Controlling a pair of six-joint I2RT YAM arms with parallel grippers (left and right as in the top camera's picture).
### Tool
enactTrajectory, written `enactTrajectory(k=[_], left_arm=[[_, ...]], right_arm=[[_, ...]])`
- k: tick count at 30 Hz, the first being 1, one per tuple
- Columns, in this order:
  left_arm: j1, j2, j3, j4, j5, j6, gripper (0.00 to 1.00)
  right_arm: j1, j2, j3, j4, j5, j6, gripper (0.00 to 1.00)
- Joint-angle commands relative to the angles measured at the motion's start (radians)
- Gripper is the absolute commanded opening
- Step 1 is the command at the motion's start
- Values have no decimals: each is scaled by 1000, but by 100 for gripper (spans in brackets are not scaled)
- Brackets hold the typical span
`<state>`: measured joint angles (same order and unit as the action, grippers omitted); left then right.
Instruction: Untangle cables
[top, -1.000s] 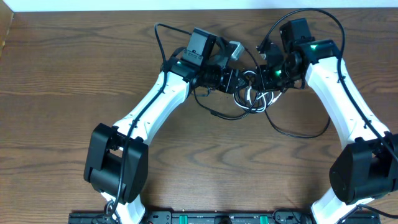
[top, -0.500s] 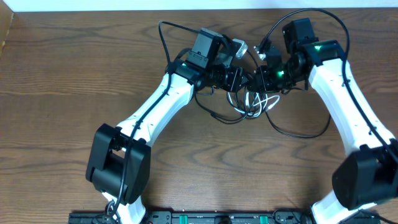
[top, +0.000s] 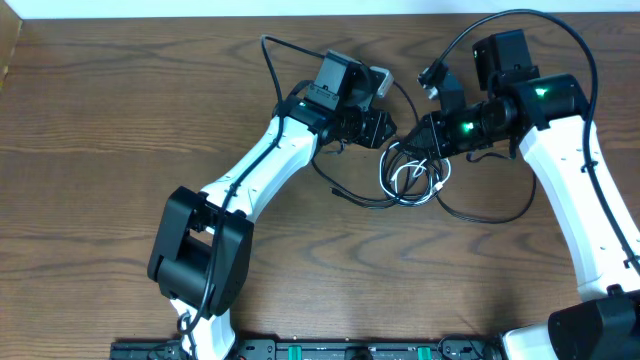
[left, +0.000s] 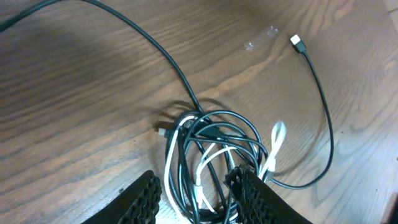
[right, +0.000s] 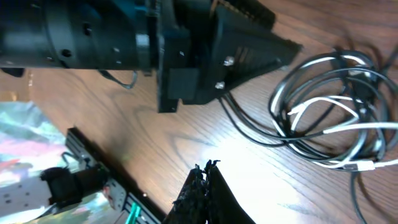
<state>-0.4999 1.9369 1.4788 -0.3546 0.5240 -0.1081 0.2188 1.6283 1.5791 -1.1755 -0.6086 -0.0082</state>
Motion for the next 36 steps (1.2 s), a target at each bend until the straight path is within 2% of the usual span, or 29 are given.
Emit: enactTrajectory(k=[1,3,9,13,18,26,36], left_arm=[[13,0,-3,2,-17,-7,43],[20,0,-3,1,-17,-11,42],[31,0,-3,0,-20,-29,42],[31,0,-3,-2,-21,-29,42],[31,0,-3,-2,-21,-29,42],[31,0,-3,-2,-21,-29,42],[31,0,-3,-2,-21,-29,42]], right_arm=[[-1,14,3,5,98,27,1],[8,35,-8,20,142,64,4],[21,142,-24,54,162,92,25],[20,216,-24,106,244,154,31],[20,301,-24,168,306,169,31],[17,441,-24,182,322,37,17],[16,511,-21,200,344,10,14]])
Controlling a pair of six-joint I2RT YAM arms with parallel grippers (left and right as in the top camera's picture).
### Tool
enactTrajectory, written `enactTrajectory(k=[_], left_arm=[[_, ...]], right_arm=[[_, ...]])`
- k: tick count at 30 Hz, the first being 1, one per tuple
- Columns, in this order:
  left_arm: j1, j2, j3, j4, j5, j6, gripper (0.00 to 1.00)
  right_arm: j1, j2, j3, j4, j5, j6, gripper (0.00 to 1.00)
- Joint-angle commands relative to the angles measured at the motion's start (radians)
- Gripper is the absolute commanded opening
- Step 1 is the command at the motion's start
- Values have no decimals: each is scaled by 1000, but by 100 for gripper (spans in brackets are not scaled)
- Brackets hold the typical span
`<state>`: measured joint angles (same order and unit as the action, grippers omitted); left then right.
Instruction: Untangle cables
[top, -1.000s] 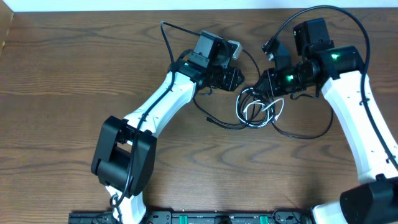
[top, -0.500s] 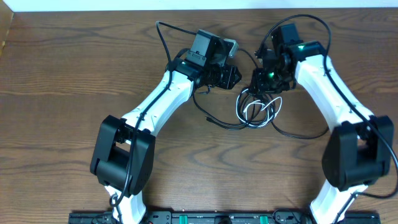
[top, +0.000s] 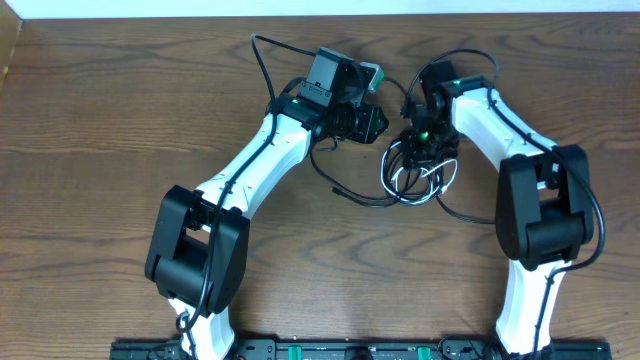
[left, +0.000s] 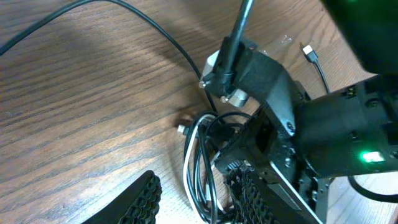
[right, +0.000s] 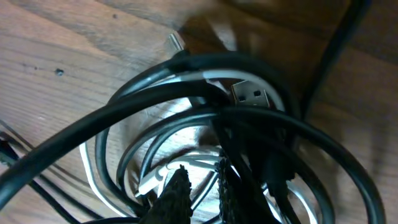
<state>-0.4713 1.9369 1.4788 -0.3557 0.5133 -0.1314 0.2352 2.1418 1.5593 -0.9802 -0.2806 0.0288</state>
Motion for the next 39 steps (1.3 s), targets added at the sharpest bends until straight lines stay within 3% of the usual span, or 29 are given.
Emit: enactTrajectory(k=[1,4,14,39], left_arm=[[3,0,-3,-1,-10,-5,43],[3,0,-3,-1,-10,-5,42],[3,0,-3,-2,-10,-5,43],[3,0,-3,-2,-10,-5,42]], right_arm=[[-1,-6,2,3,16,-27,14],[-1,-27,22,-27,16,-27,18],[-8,-171,33,-35,47,-45,50],[-3,-16,-17,9,43,-45,37]])
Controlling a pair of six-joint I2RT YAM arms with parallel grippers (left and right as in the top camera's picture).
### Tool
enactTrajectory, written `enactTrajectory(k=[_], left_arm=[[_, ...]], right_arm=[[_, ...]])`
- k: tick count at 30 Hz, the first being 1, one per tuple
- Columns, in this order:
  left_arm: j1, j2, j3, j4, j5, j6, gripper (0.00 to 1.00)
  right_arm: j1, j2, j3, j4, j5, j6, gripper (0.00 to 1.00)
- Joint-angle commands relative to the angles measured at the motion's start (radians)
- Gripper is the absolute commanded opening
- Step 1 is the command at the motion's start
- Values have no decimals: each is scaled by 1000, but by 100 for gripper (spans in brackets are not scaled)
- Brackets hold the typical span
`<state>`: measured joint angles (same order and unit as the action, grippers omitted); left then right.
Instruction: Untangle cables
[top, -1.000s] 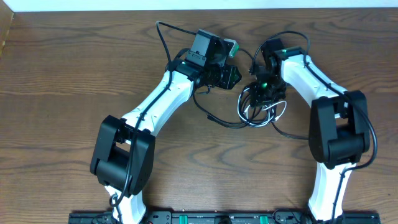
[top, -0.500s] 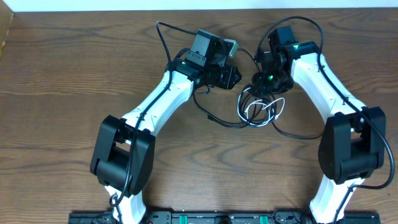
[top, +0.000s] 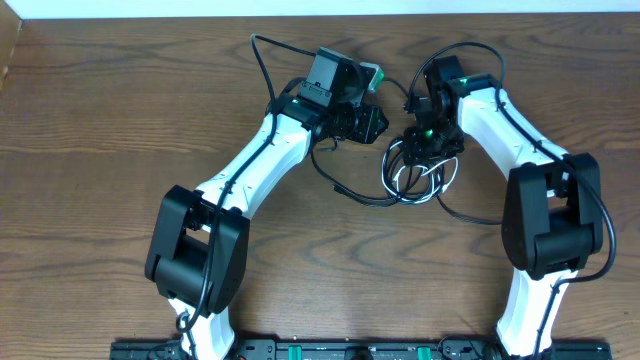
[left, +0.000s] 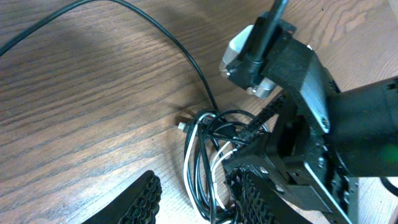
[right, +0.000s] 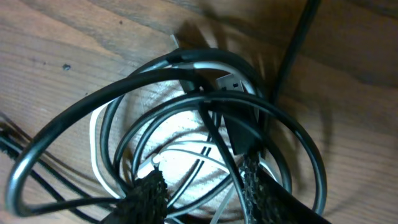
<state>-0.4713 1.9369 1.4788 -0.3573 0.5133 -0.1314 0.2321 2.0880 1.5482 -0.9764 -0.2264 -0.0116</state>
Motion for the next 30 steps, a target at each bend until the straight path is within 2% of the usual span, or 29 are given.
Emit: enactTrajectory(k=[1,16,18,21,28,30], left_arm=[[3,0,-3,-1,-10,-5,42],[3,0,-3,0,-10,-5,43],[3,0,-3,0,-10,-5,43],[3,0,-3,-1,-10,-5,42],[3,0,-3,0,5,-5,42],[3,-6,-3,2,56,-3,35]], right_arm=[[0,45,-6,6,-7,-5,36],[31,72,-24,20,12,-13,31],[37,72,-35,32,11,-13,25],[40,72,-39,37,11,-11,1],[38,46,-8,-2,-24,40,1],[38,11,2,-12,-67,35,1]])
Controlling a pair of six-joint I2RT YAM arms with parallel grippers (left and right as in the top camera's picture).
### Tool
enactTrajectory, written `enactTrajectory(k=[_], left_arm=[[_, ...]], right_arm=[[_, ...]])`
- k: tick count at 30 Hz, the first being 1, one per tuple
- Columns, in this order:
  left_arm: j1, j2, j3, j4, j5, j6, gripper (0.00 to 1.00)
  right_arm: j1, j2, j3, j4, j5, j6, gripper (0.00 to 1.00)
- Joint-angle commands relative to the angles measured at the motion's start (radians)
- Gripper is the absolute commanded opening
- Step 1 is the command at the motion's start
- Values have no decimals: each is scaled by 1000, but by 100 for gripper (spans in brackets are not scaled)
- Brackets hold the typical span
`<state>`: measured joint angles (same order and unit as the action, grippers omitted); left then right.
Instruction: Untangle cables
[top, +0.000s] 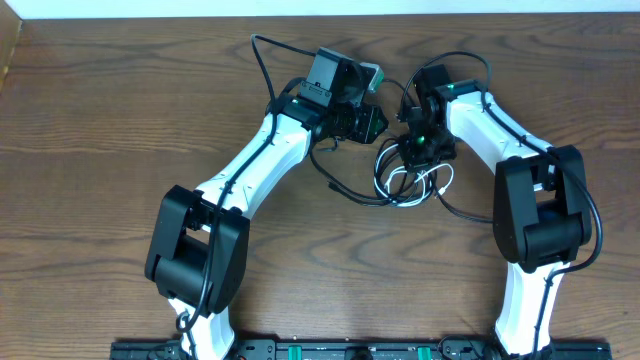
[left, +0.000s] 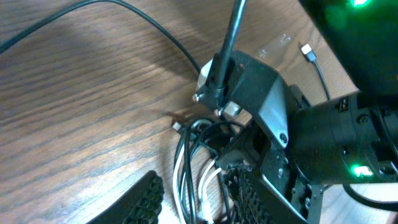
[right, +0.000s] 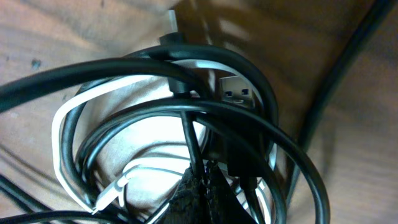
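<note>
A tangle of black and white cables (top: 405, 182) lies on the wooden table between my two grippers. My left gripper (left: 196, 199) stands open just left of it, and several loops of the tangle (left: 193, 155) run between its fingers. My right gripper (right: 202, 190) is down in the bundle, shut on a thin black cable strand (right: 189, 134). Beside that strand lie a black USB plug (right: 235, 94) and a white cable loop (right: 62, 140). In the overhead view the right gripper (top: 415, 150) sits on the tangle's upper edge, close to the left gripper (top: 370, 122).
One black cable tail (top: 262, 60) runs off past the left arm to the back. Another tail (top: 470, 212) loops out to the right and ends in a loose plug (left: 306, 51). A black rail (top: 330, 350) lines the table's front edge.
My right gripper was open over the tangle and is now shut on a thin black strand, lower in the bundle. The tangle has shifted slightly left. The left gripper has stayed where it was.
My right gripper was shut, off to the right of the tangle. Then it was over the bundle with its fingers barely apart, then spread wide around the loops, and now it is shut on a black strand. The left gripper stayed open beside the tangle throughout.
</note>
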<state>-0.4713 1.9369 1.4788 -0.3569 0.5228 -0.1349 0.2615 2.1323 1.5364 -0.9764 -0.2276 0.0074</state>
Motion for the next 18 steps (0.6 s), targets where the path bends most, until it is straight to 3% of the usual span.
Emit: enactTrajectory(k=[1,6,11,18], left_arm=[[3,-12,-2,4,79,8,33],[3,-83,-1,6,172,52,33],[3,-172,-1,-8,172,90,41],[3,-187,-2,-94,173,89,42]], right_arm=[[8,-53,14,-12,-92,3,1],[8,-154,14,-11,-166,-13,1],[-16,-232,14,-11,-246,-12,1],[-105,-290,14,-16,-422,-8,1]])
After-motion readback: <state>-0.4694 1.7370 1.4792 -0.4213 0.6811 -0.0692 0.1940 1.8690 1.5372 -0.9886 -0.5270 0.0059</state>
